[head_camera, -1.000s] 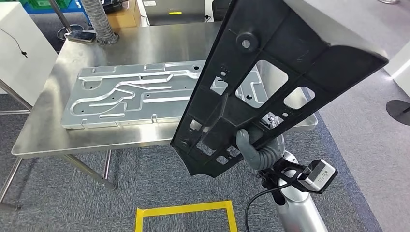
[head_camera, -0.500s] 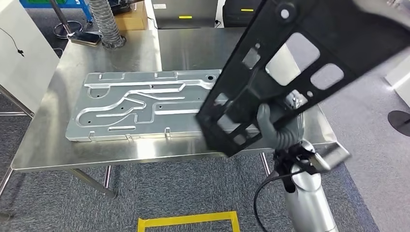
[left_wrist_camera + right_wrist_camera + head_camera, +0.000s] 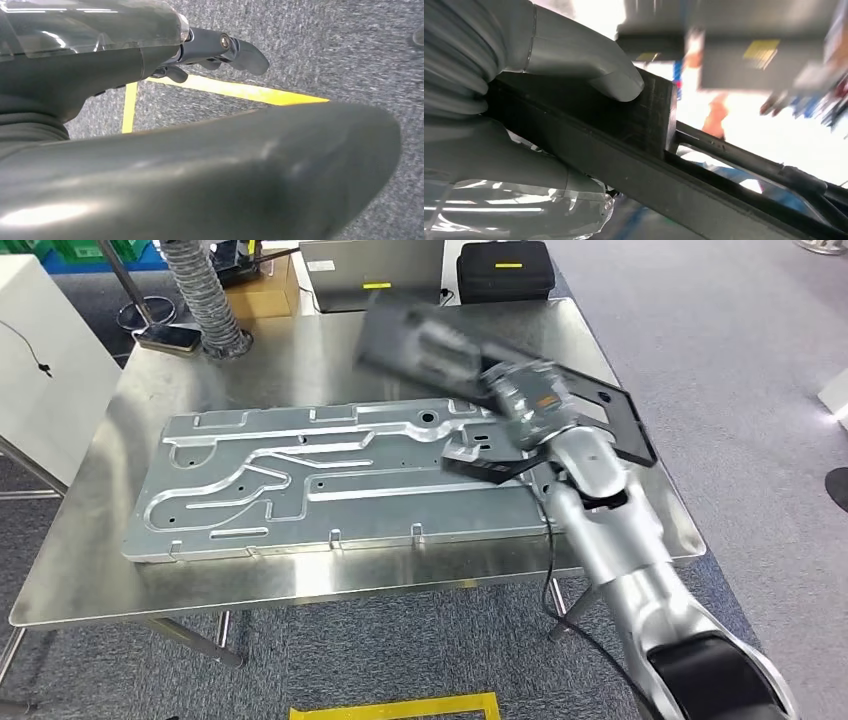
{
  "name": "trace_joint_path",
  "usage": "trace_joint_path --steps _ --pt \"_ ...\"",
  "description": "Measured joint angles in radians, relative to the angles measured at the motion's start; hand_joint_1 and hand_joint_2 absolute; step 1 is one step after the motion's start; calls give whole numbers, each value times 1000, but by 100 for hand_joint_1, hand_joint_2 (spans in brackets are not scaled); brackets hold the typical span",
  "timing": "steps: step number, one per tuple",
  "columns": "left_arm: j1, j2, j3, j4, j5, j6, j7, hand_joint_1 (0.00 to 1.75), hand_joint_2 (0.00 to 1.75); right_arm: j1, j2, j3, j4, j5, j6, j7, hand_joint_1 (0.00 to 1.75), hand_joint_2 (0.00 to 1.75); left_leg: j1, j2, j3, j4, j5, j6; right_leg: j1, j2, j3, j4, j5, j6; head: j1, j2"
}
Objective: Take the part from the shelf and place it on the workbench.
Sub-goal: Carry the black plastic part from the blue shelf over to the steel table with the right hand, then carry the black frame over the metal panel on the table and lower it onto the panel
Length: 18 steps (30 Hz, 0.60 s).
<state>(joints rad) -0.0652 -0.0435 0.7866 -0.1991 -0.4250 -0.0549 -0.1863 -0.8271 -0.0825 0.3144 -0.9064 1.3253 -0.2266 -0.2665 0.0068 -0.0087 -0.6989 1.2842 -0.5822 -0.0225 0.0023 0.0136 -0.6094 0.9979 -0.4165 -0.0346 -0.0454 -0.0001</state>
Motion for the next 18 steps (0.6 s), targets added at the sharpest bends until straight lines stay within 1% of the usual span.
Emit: trace_joint_path --steps 1,2,3,4,5,6,7,8,9,10,11,12,13,14,15,16,17,18 --pt "0 0 0 0 -6 0 2 0 0 -18 14 39 56 31 3 -9 175 175 3 1 -7 -17 29 -4 -1 0 6 1 -6 2 0 0" --pt "0 1 0 0 -12 0 3 0 0 -33 30 75 108 55 7 -22 175 175 6 2 4 -70 76 -8 -2 -1 14 3 -13 4 0 0" --pt "1 1 0 0 -16 0 4 0 0 -47 45 108 155 71 11 -37 175 175 8 3 23 -139 126 -10 -3 -3 21 5 -21 8 0 0" --pt "1 1 0 0 -19 0 5 0 0 -59 60 136 197 81 17 -53 175 175 7 4 39 -202 158 -9 -3 -4 25 8 -27 12 0 0" --pt "0 2 0 0 -22 0 6 0 0 -70 77 165 238 90 24 -71 175 175 6 4 51 -243 179 -4 -1 -5 24 10 -31 16 0 0" --pt "0 2 0 0 -25 0 7 0 0 -79 92 191 277 95 30 -89 175 175 4 5 54 -262 183 3 0 -5 22 12 -35 20 0 0" --pt "0 2 0 0 -27 0 8 0 0 -84 106 214 310 98 35 -105 175 175 3 4 53 -266 179 11 2 -6 19 14 -38 25 0 0" --pt "0 2 0 0 -28 1 9 0 0 -86 119 233 338 98 39 -121 175 175 4 3 54 -265 183 19 3 -7 18 16 -42 30 0 0" --pt "0 2 0 0 -28 1 9 0 0 -87 131 248 361 96 40 -135 175 175 6 3 56 -267 183 23 3 -8 17 22 -50 36 0 0" --pt "0 1 0 0 -29 1 9 0 0 -89 143 259 381 92 42 -147 175 175 8 2 57 -269 182 27 2 -8 10 40 -63 41 0 0" --pt "-2 1 0 0 -30 1 8 0 0 -90 156 269 401 89 42 -155 175 175 10 2 60 -271 181 32 1 -8 -9 81 -86 46 0 0" --pt "-3 1 0 0 -30 1 7 0 0 -91 167 278 419 86 42 -160 175 175 10 3 62 -271 179 35 -2 -9 -39 141 -115 51 0 0" --pt "-4 1 0 0 -30 1 5 0 0 -90 176 287 436 84 42 -162 175 175 10 3 64 -271 177 38 -3 -9 -75 211 -144 54 0 0" --pt "-4 1 0 0 -31 2 3 0 0 -88 184 296 452 83 40 -163 175 175 10 3 65 -270 175 40 -5 -9 -109 273 -163 56 0 0" --pt "-4 2 0 0 -31 2 1 0 0 -86 188 304 464 80 36 -164 175 175 9 2 68 -269 172 41 -7 -9 -129 303 -162 57 0 0" --pt "-3 2 0 0 -32 2 -1 0 0 -85 192 310 474 76 31 -165 175 175 9 1 71 -268 170 41 -7 -9 -131 297 -142 55 0 0" --pt "-2 2 0 0 -34 2 -2 0 0 -86 193 314 481 71 23 -165 175 175 8 0 75 -267 167 40 -6 -9 -113 250 -107 51 0 0" --pt "-2 1 0 0 -35 1 -5 0 0 -87 194 316 488 66 16 -165 175 175 7 0 80 -267 164 38 -4 -9 -81 178 -65 44 0 0"
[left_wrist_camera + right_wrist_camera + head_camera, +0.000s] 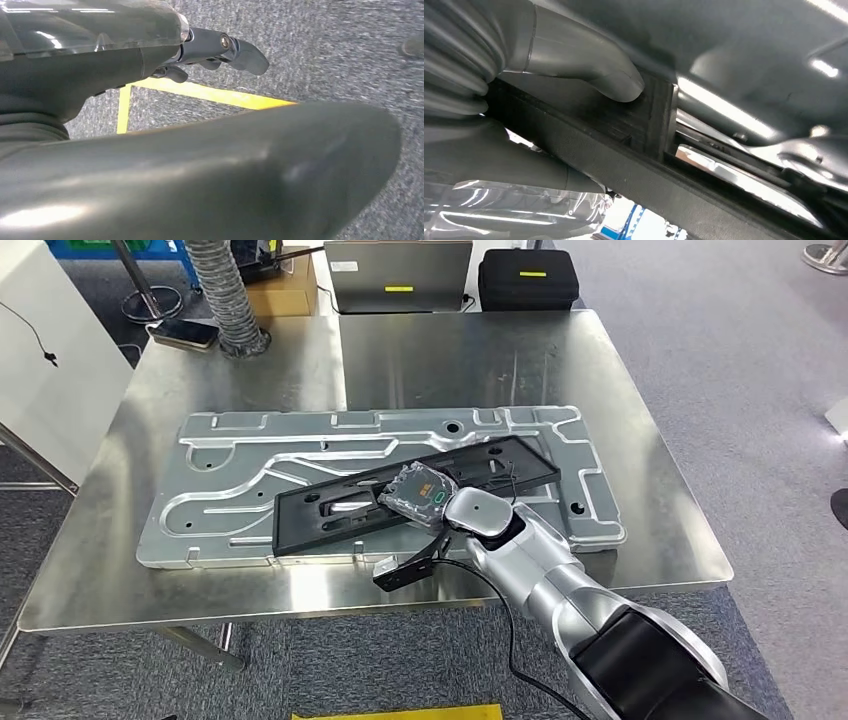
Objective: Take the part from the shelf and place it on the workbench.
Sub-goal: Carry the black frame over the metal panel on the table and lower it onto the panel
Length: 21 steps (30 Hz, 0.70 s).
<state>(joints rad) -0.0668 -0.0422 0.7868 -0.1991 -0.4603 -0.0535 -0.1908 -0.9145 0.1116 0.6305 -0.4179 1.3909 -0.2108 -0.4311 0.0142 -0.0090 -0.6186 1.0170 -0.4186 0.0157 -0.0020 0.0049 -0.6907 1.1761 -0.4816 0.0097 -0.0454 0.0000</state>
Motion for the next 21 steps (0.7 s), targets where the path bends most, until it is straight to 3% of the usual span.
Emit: trace_joint_path --steps 2,6,8,10,12,13,14,15,17,18,21 --pt "0 -3 0 0 -3 -1 -5 0 0 -1 1 2 14 -9 -12 1 175 175 -3 0 6 0 -5 -6 7 -2 56 -122 48 -14 0 0" --pt "1 -5 2 0 -3 -10 -21 0 0 -2 1 6 36 -16 -25 16 175 175 -3 2 12 -4 -7 -26 9 -1 76 -168 57 -26 0 0" --pt "1 -4 2 0 -5 -21 -36 0 87 -2 1 7 46 -17 -23 33 87 87 -3 3 -1 35 -38 -35 2 -3 87 -183 64 -34 0 0" --pt "3 -3 3 0 -9 -30 -49 0 175 0 0 7 57 -22 -20 50 0 0 -1 4 -49 150 -102 -42 0 -4 92 -188 66 -38 0 0" --pt "7 -2 3 0 -16 -34 -51 0 175 6 -2 7 66 -29 -22 65 0 0 2 4 -94 256 -141 -49 -1 -4 91 -186 66 -38 0 0" --pt "8 -1 3 0 -20 -34 -50 0 175 8 -4 7 70 -33 -24 72 0 0 4 4 -96 264 -135 -52 -1 -3 91 -184 66 -38 0 0" --pt "9 0 3 0 -23 -34 -48 0 131 10 -6 7 73 -36 -27 79 0 0 6 4 -76 230 -110 -54 -2 -3 91 -181 65 -36 0 0" --pt "9 1 4 0 -26 -32 -47 0 87 10 -8 6 76 -42 -32 83 0 0 10 4 -40 164 -77 -56 -3 -1 90 -177 63 -33 0 0" --pt "8 2 4 0 -32 -29 -46 0 0 10 -13 -1 79 -62 -47 86 0 0 13 3 24 41 -38 -52 1 2 86 -165 57 -23 0 0" --pt "8 2 4 0 -34 -28 -47 0 0 10 -15 -7 79 -74 -57 84 0 0 13 2 38 12 -33 -47 3 4 83 -161 57 -18 0 0" --pt "8 2 6 0 -41 -26 -51 0 0 10 -20 -32 78 -132 -81 51 0 0 10 1 37 3 -29 -25 2 7 78 -158 59 -2 0 0"
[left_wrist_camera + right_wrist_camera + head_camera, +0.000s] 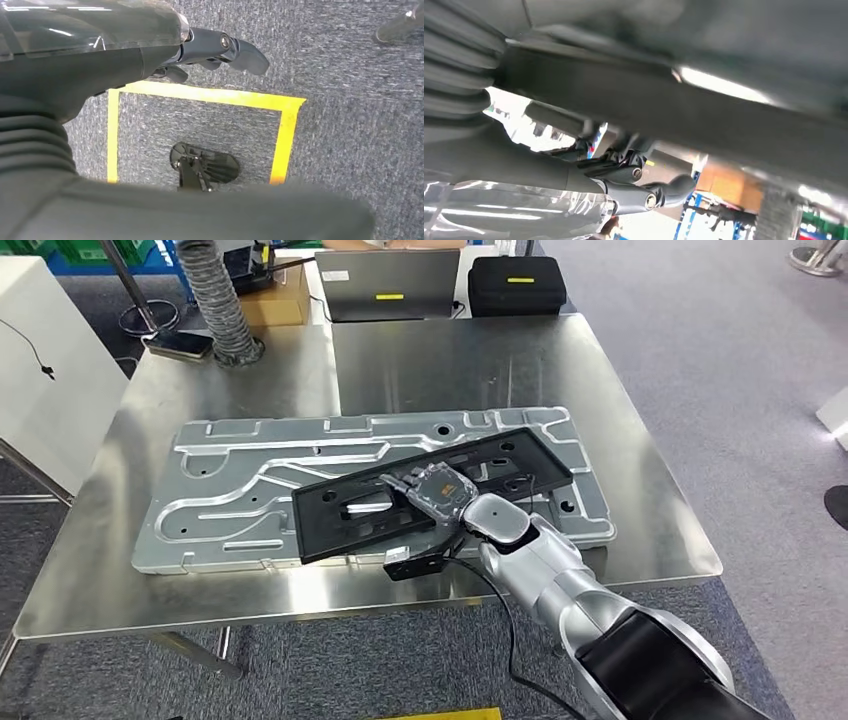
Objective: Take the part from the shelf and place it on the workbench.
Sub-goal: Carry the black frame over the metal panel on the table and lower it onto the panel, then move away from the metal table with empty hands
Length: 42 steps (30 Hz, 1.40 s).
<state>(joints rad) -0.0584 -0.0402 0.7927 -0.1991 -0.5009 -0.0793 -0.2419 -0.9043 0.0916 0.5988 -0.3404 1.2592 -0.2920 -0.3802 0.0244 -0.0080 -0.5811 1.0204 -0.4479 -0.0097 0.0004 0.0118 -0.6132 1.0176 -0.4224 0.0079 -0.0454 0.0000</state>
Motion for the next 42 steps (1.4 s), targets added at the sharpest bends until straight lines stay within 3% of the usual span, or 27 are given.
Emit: trace_joint_path --steps 2,5,6,7,8,11,13,16,18,20,21,22,23,24,26,28,31,33,35,36,37,38,39,42 --pt "-1 0 2 0 -4 4 0 0 0 0 -2 -31 -7 -68 -11 -54 0 0 2 2 -1 -5 7 13 -4 -2 -16 37 -28 10 0 0" --pt "-1 0 8 0 -7 10 2 0 0 7 -2 -102 -30 -207 -7 -167 0 0 1 4 -6 -7 11 21 -7 -5 -97 219 -123 20 0 0" --pt "-1 0 11 0 -9 11 4 0 0 14 -2 -129 -44 -269 7 -209 0 0 1 4 -7 -6 12 21 -8 -5 -119 270 -139 22 0 0" --pt "-1 0 14 0 -11 12 6 0 0 24 -3 -154 -67 -344 30 -248 0 0 0 3 -7 -6 12 21 -8 -6 -127 288 -137 21 0 0" --pt "-1 0 16 0 -13 13 9 0 0 38 -5 -176 -106 -439 62 -277 0 0 0 2 -7 -5 11 21 -8 -6 -115 264 -116 19 0 0" --pt "-3 -2 19 0 -18 13 16 0 0 87 -32 -204 -312 -778 154 -312 0 0 -2 1 -8 -3 9 16 -3 -6 -22 67 -27 3 0 0" --pt "-3 -3 22 0 -20 13 17 0 0 119 -60 -209 -463 -938 184 -317 0 0 -5 1 -10 -4 8 8 2 -6 5 4 -14 -4 0 0" --pt "-1 -4 28 0 -18 12 18 0 0 186 -102 -237 -706 -1057 163 -322 0 0 -6 0 -11 -3 2 -9 -1 -7 10 -8 -12 -17 0 0" --pt "0 -5 38 0 -10 8 16 0 0 230 -132 -271 -879 -1052 103 -324 0 0 -6 2 -35 54 -39 -15 -7 -9 15 -18 -7 -28 0 0" --pt "0 -6 52 0 1 1 13 0 0 283 -164 -328 -1054 -976 36 -324 0 0 -4 3 -89 183 -105 -19 -4 -12 18 -19 -10 -34 0 0" --pt "2 -6 60 0 7 -3 11 0 0 308 -176 -362 -1127 -925 8 -324 0 0 -4 3 -115 243 -127 -21 -3 -13 19 -18 -11 -36 0 0" --pt "4 -6 67 0 13 -7 9 0 0 328 -182 -397 -1185 -870 -22 -323 0 0 -3 3 -128 273 -130 -22 -2 -13 19 -17 -13 -37 0 0" --pt "5 -6 74 0 21 -12 5 0 0 345 -187 -430 -1235 -814 -61 -320 0 0 -3 4 -124 265 -113 -23 -2 -11 20 -16 -14 -36 0 0" --pt "5 -7 81 0 30 -19 -1 0 0 371 -193 -463 -1279 -760 -105 -313 0 0 -2 3 -100 217 -80 -21 -2 -8 22 -14 -16 -34 0 0" --pt "2 -8 101 0 47 -30 -16 0 0 456 -211 -556 -1369 -656 -186 -298 0 0 -3 2 -30 82 -20 -14 1 -8 30 -10 -24 -24 0 0" --pt "3 -11 120 0 55 -36 -25 0 0 557 -224 -690 -1420 -600 -229 -293 0 0 -7 0 9 8 -6 -3 5 -14 33 -6 -27 -13 0 0" --pt "10 -17 140 0 59 -40 -25 0 0 676 -231 -871 -1431 -556 -276 -303 0 0 -8 1 11 -5 -4 15 3 -14 30 -4 -28 2 0 0" --pt "8 -21 148 0 59 -43 -24 0 0 762 -231 -966 -1422 -534 -302 -300 0 0 -5 2 8 -15 6 29 -1 -12 16 41 -74 14 0 0" --pt "8 -22 153 0 56 -46 -22 0 0 850 -225 -1056 -1387 -537 -320 -298 0 0 -6 1 -1 -17 13 37 -6 -11 -24 156 -156 24 0 0" --pt "10 -22 155 0 54 -47 -22 0 0 887 -218 -1098 -1360 -543 -328 -300 0 0 -6 0 -7 -16 17 38 -9 -11 -44 215 -186 28 0 0" --pt "12 -22 159 0 51 -48 -22 0 0 916 -210 -1132 -1329 -544 -334 -303 0 0 -7 1 -13 -15 20 37 -12 -11 -53 251 -200 30 0 0" --pt "13 -22 162 0 49 -49 -22 0 0 937 -200 -1162 -1298 -537 -336 -304 0 0 -7 2 -20 -13 24 34 -14 -11 -44 250 -194 32 0 0" --pt "14 -22 164 0 48 -50 -22 0 0 951 -192 -1188 -1267 -525 -334 -304 0 0 -7 4 -27 -10 28 31 -17 -12 -14 208 -171 33 0 0" --pt "11 -23 167 0 43 -56 -26 0 0 968 -163 -1261 -1168 -482 -307 -309 0 0 -7 9 -41 -3 39 17 -17 -11 112 13 -110 28 0 0"
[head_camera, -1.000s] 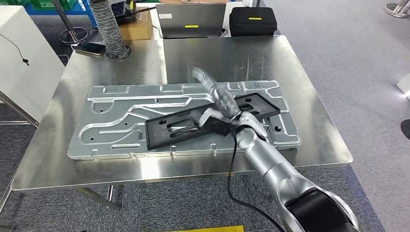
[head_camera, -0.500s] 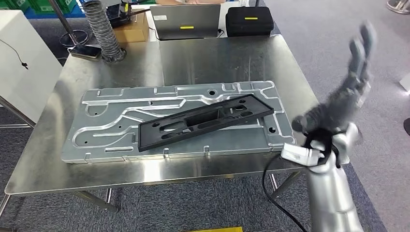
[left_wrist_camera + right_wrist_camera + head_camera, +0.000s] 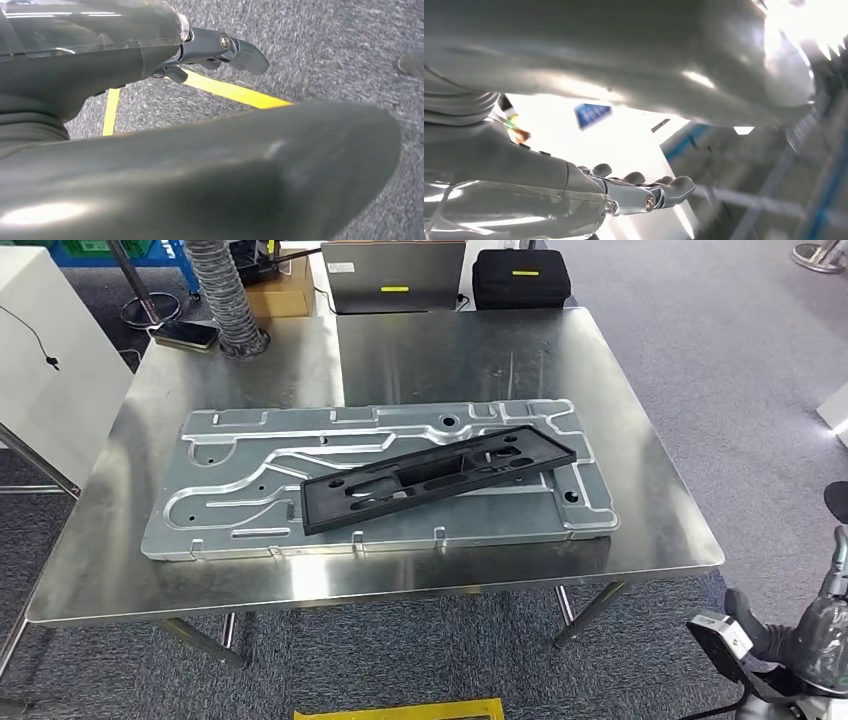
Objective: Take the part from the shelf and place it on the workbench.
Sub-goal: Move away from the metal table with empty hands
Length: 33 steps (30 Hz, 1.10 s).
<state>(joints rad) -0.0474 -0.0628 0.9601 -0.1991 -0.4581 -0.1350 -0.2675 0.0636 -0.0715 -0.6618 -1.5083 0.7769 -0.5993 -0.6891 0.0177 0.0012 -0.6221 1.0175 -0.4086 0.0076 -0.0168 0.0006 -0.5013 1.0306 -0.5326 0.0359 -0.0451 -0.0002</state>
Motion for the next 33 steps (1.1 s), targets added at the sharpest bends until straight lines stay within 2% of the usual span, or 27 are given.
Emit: trace_joint_path --steps 1,3,5,6,7,9,10,11,12,14,15,16,17,19,20,21,22,24,25,26,27,28,29,30,31,32,33 --pt "-1 0 1 0 -2 -1 -1 0 0 2 12 -26 39 9 11 -2 0 0 0 0 0 0 5 -6 3 1 17 -30 6 -5 0 0" --pt "0 -1 3 0 -5 -3 -3 0 0 9 33 -81 123 17 22 -4 0 0 0 -1 1 -5 18 -20 10 2 12 -36 16 -19 0 0" --pt "4 -2 7 0 -7 -4 -3 0 0 13 48 -122 197 20 26 -5 0 0 1 -3 -7 3 4 -32 7 0 0 -41 31 -35 0 0" --pt "6 -3 8 0 -8 -4 -3 0 0 13 52 -137 233 23 29 -5 0 0 1 -3 -16 28 -28 -36 5 -1 -9 -44 42 -44 0 0" --pt "6 -4 9 0 -10 -5 -3 0 0 12 55 -150 271 27 32 -6 0 0 2 -2 -29 72 -78 -38 5 -2 -20 -45 52 -51 0 0" --pt "4 -5 11 0 -14 -5 -2 0 0 8 56 -181 361 38 34 -6 0 0 1 -2 -56 194 -172 -41 10 -2 -45 -44 71 -59 0 0" --pt "4 -5 13 0 -16 -5 -2 0 0 3 56 -199 411 46 34 -6 0 0 1 -2 -58 243 -192 -41 13 -2 -59 -42 81 -60 0 0" --pt "4 -5 16 0 -16 -5 -2 0 0 -2 54 -219 464 54 33 -6 0 0 0 -2 -48 264 -187 -39 17 -3 -74 -39 90 -61 0 0" --pt "4 -5 18 0 -17 -5 -1 0 0 -6 53 -239 513 61 32 -6 0 0 -2 -2 -20 252 -165 -34 20 -3 -88 -36 99 -61 0 0" --pt "2 -6 22 0 -18 -5 1 0 0 -12 51 -270 588 67 30 -6 0 0 -11 -3 81 134 -124 -14 25 -3 -113 -29 116 -60 0 0" --pt "0 -6 23 0 -19 -6 1 0 0 -15 49 -281 619 69 28 -6 0 0 -16 -2 136 55 -122 -4 27 -3 -121 -27 124 -58 0 0" --pt "-2 -6 24 -1 -20 -6 1 0 0 -20 46 -290 648 74 26 -5 0 0 -22 -1 174 -4 -127 3 27 -3 -125 -27 133 -54 0 0" --pt "-4 -6 24 -1 -22 -6 2 0 0 -25 42 -300 683 85 23 -2 0 0 -26 0 195 -41 -133 7 25 -4 -127 -27 142 -49 0 0" --pt "-5 -9 25 -1 -29 -7 7 0 0 -38 29 -319 767 129 18 22 0 0 -27 2 193 -59 -119 13 22 -4 -129 -32 157 -37 0 0" --pt "-5 -12 25 -1 -34 -7 9 0 0 -44 22 -328 819 161 13 47 0 0 -25 4 186 -65 -107 19 20 -3 -133 -28 149 -31 0 0" --pt "-5 -15 25 0 -40 -7 12 0 0 -48 16 -335 871 194 8 78 0 0 -23 6 177 -70 -92 26 19 -1 -140 -11 120 -25 0 0" --pt "-4 -19 25 0 -46 -7 14 0 0 -52 10 -340 921 225 4 111 0 0 -20 8 165 -74 -78 30 16 -1 -150 26 73 -18 0 0" --pt "-1 -25 25 0 -56 -8 18 0 0 -58 5 -343 1008 277 2 178 0 0 -19 10 134 -72 -54 33 7 0 -176 146 -32 -2 0 0" --pt "0 -29 25 0 -61 -10 19 0 0 -62 4 -344 1044 297 6 212 0 0 -18 11 117 -69 -42 30 3 0 -183 204 -56 5 0 0" --pt "1 -32 25 0 -64 -12 21 0 0 -65 4 -344 1075 314 14 246 0 0 -16 12 99 -65 -32 27 -2 0 -179 241 -53 11 0 0" --pt "1 -35 25 0 -68 -14 22 0 0 -68 4 -344 1101 327 27 280 0 0 -14 12 81 -57 -23 22 -7 -1 -161 247 -29 16 0 0" --pt "1 -38 25 0 -72 -15 24 0 0 -71 5 -344 1124 334 47 312 0 0 -10 12 61 -47 -15 17 -12 -1 -125 216 3 22 0 0" --pt "1 -40 25 0 -77 -16 25 0 0 -75 5 -345 1144 336 69 340 0 0 -8 12 43 -35 -9 10 -17 -1 -74 156 21 26 0 0" --pt "2 -43 24 0 -82 -16 27 0 0 -80 6 -346 1161 336 90 365 0 0 -6 12 26 -22 -5 4 -18 0 -19 82 20 28 0 0" --pt "2 -45 23 0 -89 -16 29 0 0 -84 8 -349 1177 332 111 389 0 0 -6 13 14 -10 0 -4 -17 0 23 17 7 24 0 0" --pt "2 -46 22 0 -94 -16 30 0 0 -87 11 -354 1191 327 130 412 0 0 -6 13 6 -3 6 -12 -14 0 48 -24 -9 16 0 0" --pt "2 -47 21 0 -100 -16 31 0 0 -89 13 -360 1201 320 150 434 0 0 -6 13 2 -1 14 -20 -9 0 54 -43 -18 5 0 0"
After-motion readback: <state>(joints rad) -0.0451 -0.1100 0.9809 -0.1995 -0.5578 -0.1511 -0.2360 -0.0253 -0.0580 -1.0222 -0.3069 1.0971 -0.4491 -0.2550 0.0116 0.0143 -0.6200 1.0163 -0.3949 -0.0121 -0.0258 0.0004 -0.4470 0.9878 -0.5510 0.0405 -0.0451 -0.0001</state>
